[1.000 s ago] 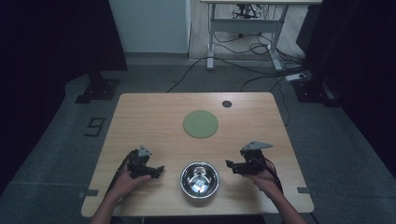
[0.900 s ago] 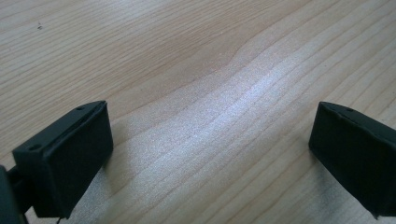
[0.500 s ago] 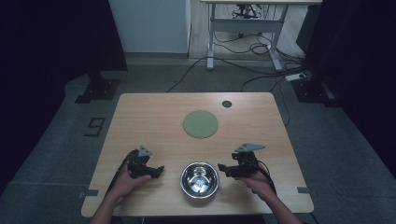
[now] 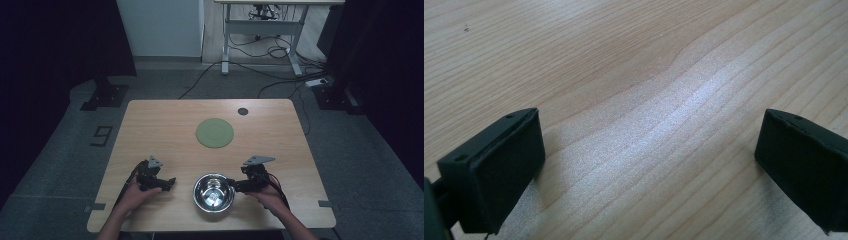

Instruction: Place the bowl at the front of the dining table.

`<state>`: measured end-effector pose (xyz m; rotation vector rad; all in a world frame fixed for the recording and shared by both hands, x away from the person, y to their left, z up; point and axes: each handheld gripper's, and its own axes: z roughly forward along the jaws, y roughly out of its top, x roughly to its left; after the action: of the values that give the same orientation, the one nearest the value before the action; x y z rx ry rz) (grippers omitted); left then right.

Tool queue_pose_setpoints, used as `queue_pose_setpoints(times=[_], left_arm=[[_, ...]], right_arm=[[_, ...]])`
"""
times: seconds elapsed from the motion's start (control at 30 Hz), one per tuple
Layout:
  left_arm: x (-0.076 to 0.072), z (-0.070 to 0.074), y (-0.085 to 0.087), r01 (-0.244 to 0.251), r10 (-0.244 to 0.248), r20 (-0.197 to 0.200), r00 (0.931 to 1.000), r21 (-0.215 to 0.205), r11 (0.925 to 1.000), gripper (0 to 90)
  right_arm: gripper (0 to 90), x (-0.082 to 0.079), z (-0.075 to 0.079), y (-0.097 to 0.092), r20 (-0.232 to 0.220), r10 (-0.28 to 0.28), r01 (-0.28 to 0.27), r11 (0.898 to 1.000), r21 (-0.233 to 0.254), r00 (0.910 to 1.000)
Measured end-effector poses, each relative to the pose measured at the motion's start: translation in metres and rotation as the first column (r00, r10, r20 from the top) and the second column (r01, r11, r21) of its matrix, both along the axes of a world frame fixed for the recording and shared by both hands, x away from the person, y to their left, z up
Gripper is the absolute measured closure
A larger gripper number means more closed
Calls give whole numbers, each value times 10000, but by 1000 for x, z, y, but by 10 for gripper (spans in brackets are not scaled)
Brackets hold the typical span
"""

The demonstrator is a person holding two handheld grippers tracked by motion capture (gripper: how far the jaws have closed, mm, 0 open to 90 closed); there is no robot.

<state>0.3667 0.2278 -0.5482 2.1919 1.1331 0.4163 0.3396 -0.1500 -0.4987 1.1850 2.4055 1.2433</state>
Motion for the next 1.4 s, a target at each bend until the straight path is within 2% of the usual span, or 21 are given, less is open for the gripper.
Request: queue_pose_setpoints(times=[0.53,0.8,0.83,0.87,1.0,1.23,1.4], left_arm=[[0,0,0,-1,1,1,10000,4,10000,0],[0,0,0,2,-2,2,10000,1,10000,0],[0,0,0,7,-7,2,10000,3,10000,0],[0,0,0,7,-7,3,10000,3,10000,0],[0,0,0,9,-9,4,10000,2,10000,0],[0,0,-1,25,-25,2,10000,4,10000,0],[0,0,-1,27,-27,4,10000,7,10000,0]], right_arm=[[211,-5,-9,26,-177,526,-533,9977,-430,9985],[239,-4,-16,34,-297,528,-549,9957,-741,9982],[246,-3,-17,35,-305,533,-556,9953,-799,9981],[259,-3,-20,37,-262,543,-568,9927,-1060,9982],[284,-2,-24,38,-267,503,-531,9918,-1163,9984],[372,-1,-32,44,-573,618,-698,9862,-1500,9964],[491,0,-34,42,-760,544,-655,9860,-1531,9956]])
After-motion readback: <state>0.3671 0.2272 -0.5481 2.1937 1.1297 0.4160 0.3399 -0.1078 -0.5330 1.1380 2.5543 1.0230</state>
